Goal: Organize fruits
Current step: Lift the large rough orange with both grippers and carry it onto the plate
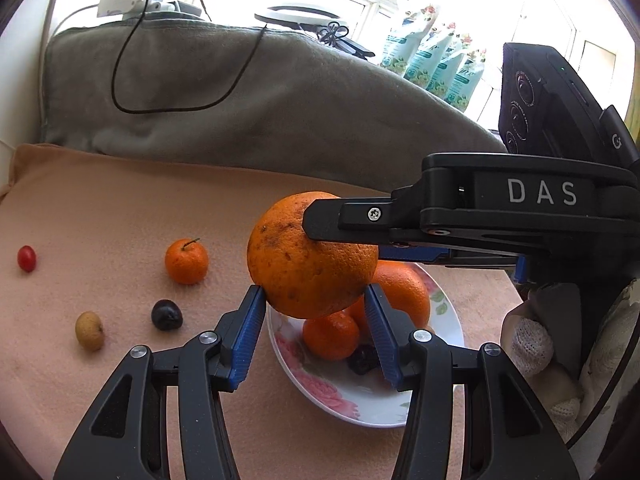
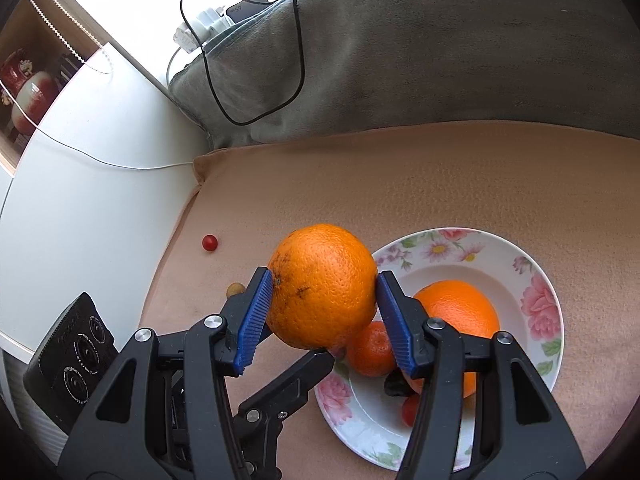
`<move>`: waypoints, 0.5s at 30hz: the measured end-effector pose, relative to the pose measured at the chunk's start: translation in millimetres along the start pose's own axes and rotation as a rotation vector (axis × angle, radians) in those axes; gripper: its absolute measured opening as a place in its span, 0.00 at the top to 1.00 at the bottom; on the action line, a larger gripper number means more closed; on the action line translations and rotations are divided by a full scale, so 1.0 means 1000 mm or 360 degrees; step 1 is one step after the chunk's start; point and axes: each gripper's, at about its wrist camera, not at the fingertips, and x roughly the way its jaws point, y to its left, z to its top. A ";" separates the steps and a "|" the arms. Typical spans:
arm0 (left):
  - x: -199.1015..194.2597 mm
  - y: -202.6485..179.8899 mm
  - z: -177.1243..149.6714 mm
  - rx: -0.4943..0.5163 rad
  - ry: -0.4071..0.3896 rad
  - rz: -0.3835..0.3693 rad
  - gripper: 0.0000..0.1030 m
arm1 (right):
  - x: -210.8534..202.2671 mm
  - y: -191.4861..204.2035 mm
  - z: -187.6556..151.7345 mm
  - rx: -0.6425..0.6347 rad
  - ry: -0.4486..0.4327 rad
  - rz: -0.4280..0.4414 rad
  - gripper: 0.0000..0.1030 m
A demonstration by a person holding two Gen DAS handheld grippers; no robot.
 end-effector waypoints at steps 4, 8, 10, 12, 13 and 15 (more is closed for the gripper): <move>0.009 -0.003 0.000 0.0003 0.0044 -0.0023 0.51 | 0.003 -0.010 0.003 0.0016 0.0014 -0.0034 0.45; 0.016 -0.004 -0.001 0.0003 0.0083 -0.0041 0.51 | 0.007 -0.017 0.006 0.0031 0.0028 -0.0056 0.45; 0.017 -0.004 -0.003 0.0016 0.0097 -0.0045 0.51 | 0.009 -0.016 0.008 0.0007 0.0030 -0.0080 0.45; 0.017 -0.004 -0.004 0.0014 0.0097 -0.0051 0.51 | 0.012 -0.013 0.011 -0.0025 0.0033 -0.0120 0.45; 0.015 -0.003 -0.003 0.0014 0.0093 -0.0051 0.51 | 0.014 -0.011 0.012 -0.0038 0.0038 -0.0131 0.45; 0.012 -0.003 -0.003 0.0014 0.0077 -0.0056 0.51 | 0.016 -0.010 0.014 -0.0052 0.0048 -0.0141 0.45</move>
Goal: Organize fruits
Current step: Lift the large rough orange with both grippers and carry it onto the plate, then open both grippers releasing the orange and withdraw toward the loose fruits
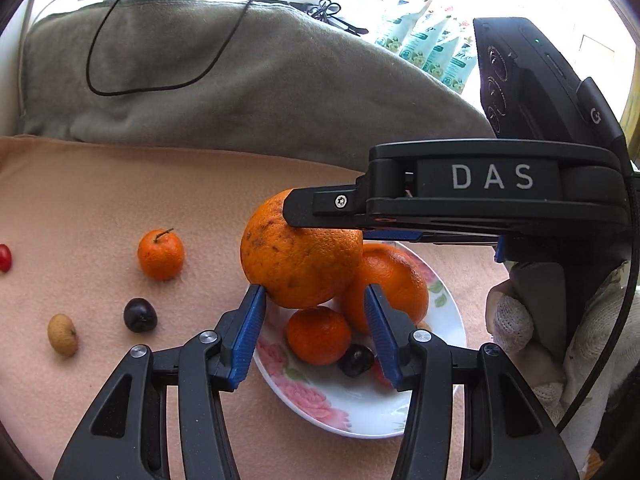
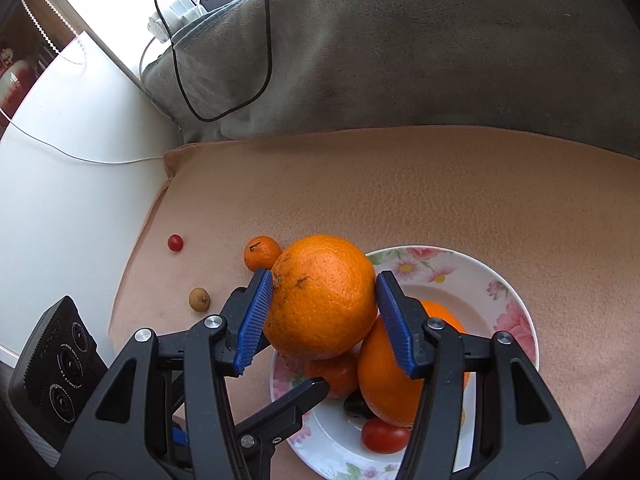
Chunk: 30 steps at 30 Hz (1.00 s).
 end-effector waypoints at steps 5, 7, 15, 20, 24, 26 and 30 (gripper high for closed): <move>-0.007 -0.004 0.003 0.0029 -0.0026 -0.0003 0.51 | 0.001 0.000 0.002 -0.0013 -0.0012 -0.0025 0.45; -0.010 -0.002 0.003 0.0024 -0.0027 -0.0004 0.51 | 0.000 0.002 0.002 -0.0029 -0.0015 -0.0034 0.45; -0.018 0.007 -0.006 0.0025 -0.0012 0.0014 0.51 | -0.002 0.009 -0.001 -0.0059 -0.0045 -0.0092 0.45; -0.021 0.011 -0.009 0.0017 -0.0017 0.0032 0.51 | -0.002 0.009 -0.001 -0.0047 -0.0063 -0.0080 0.39; -0.023 0.014 -0.007 0.0011 -0.0021 0.0043 0.51 | -0.006 0.008 -0.001 -0.0036 -0.0086 -0.0068 0.34; -0.026 0.016 -0.008 0.0005 -0.0028 0.0049 0.51 | -0.009 0.007 -0.001 -0.0019 -0.0109 -0.0061 0.32; -0.036 0.023 -0.011 -0.0001 -0.0042 0.0063 0.46 | -0.022 0.005 -0.004 0.0004 -0.0177 -0.0047 0.31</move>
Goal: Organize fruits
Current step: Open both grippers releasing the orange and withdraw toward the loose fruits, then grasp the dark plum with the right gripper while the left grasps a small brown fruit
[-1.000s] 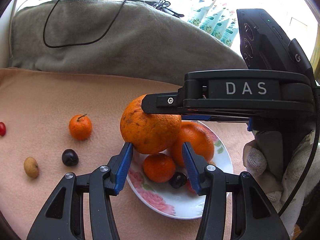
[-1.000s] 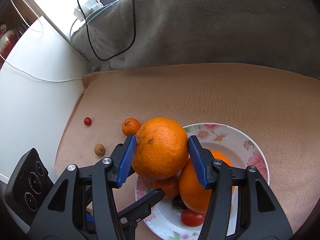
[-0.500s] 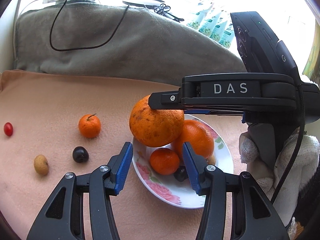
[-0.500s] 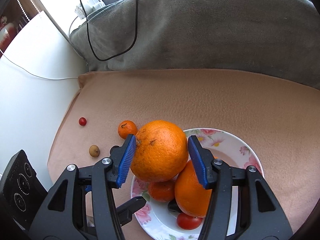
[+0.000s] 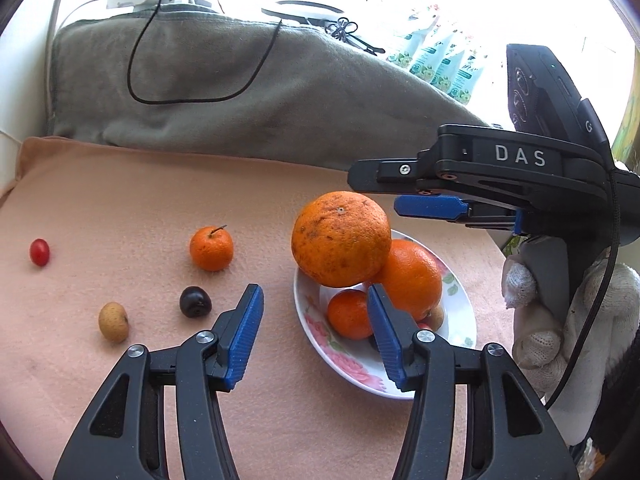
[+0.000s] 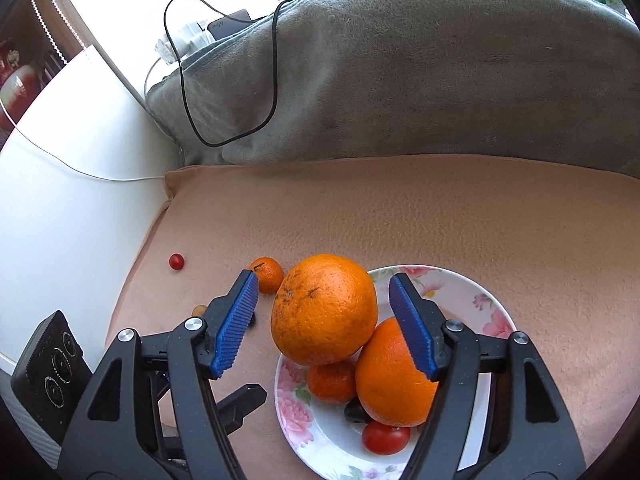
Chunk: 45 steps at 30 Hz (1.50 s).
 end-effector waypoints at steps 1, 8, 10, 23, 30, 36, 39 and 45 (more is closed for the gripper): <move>-0.003 0.003 -0.001 -0.0005 -0.0002 0.0000 0.45 | -0.005 0.000 -0.001 0.0002 -0.0026 0.0004 0.31; -0.021 0.014 -0.007 0.0018 -0.0025 0.0034 0.45 | -0.032 0.006 -0.021 -0.0015 -0.0199 0.0012 0.23; -0.028 0.019 -0.011 0.0031 -0.0030 0.0057 0.45 | -0.039 0.009 -0.028 -0.0026 -0.0229 0.0016 0.23; -0.067 0.086 -0.033 -0.0062 -0.0061 0.0312 0.45 | -0.058 0.067 -0.060 -0.0306 -0.0385 0.0062 0.23; -0.081 0.119 -0.036 -0.0149 -0.0088 0.0408 0.45 | -0.041 0.087 -0.063 -0.0375 -0.0320 0.0099 0.23; -0.083 0.137 -0.035 -0.0188 -0.0105 0.0429 0.45 | -0.022 0.105 -0.073 -0.0424 -0.0235 0.0094 0.23; -0.082 0.142 -0.034 -0.0206 -0.0107 0.0407 0.45 | -0.011 0.113 -0.078 -0.0443 -0.0194 0.0089 0.29; -0.075 0.141 -0.033 -0.0202 -0.0091 0.0335 0.45 | 0.020 0.120 -0.076 -0.0488 -0.0042 0.0014 0.55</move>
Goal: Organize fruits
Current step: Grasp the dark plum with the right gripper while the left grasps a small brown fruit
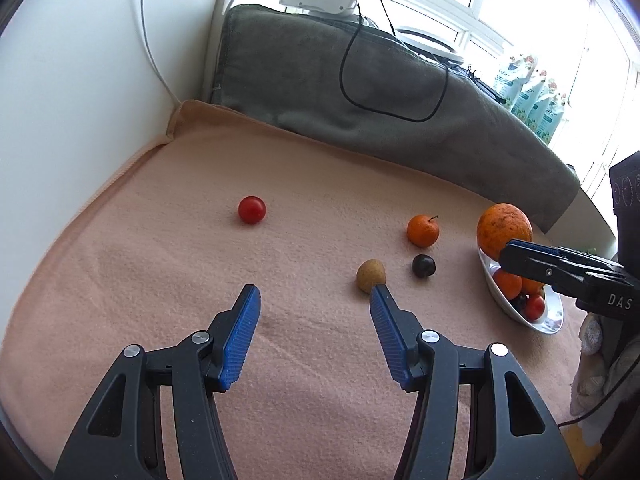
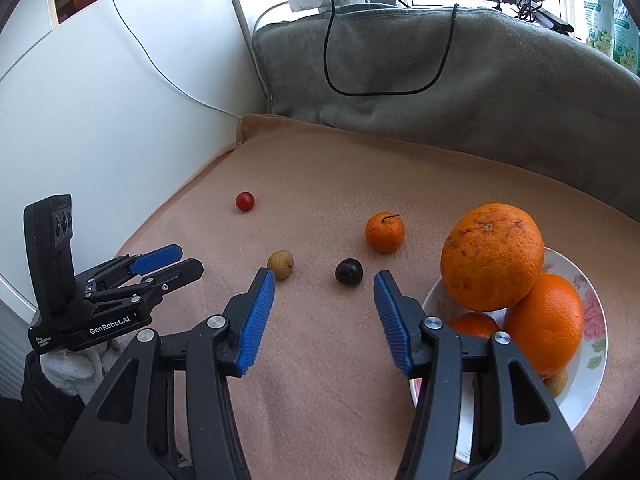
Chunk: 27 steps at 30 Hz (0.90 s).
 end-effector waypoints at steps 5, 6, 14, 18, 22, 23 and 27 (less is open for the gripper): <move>0.008 -0.007 0.003 0.0018 0.0026 -0.0079 0.46 | 0.024 0.003 0.005 -0.0071 0.0103 -0.0082 0.60; 0.010 -0.009 0.004 0.0022 0.0030 -0.0097 0.46 | 0.029 0.004 0.005 -0.0092 0.0119 -0.0099 0.65; 0.032 -0.024 0.009 0.0111 0.0108 -0.0159 0.57 | 0.054 0.004 0.010 -0.0159 0.0223 -0.0139 0.69; 0.043 -0.028 0.011 0.0137 0.0144 -0.0175 0.61 | 0.063 0.005 0.012 -0.0198 0.0261 -0.0156 0.69; 0.053 -0.031 0.014 0.0173 0.0172 -0.0158 0.63 | 0.071 0.004 0.013 -0.0204 0.0291 -0.0172 0.69; 0.055 -0.031 0.014 0.0180 0.0176 -0.0154 0.64 | 0.072 0.004 0.013 -0.0206 0.0297 -0.0177 0.70; 0.061 -0.031 0.015 0.0184 0.0196 -0.0154 0.65 | 0.077 0.004 0.015 -0.0224 0.0323 -0.0190 0.75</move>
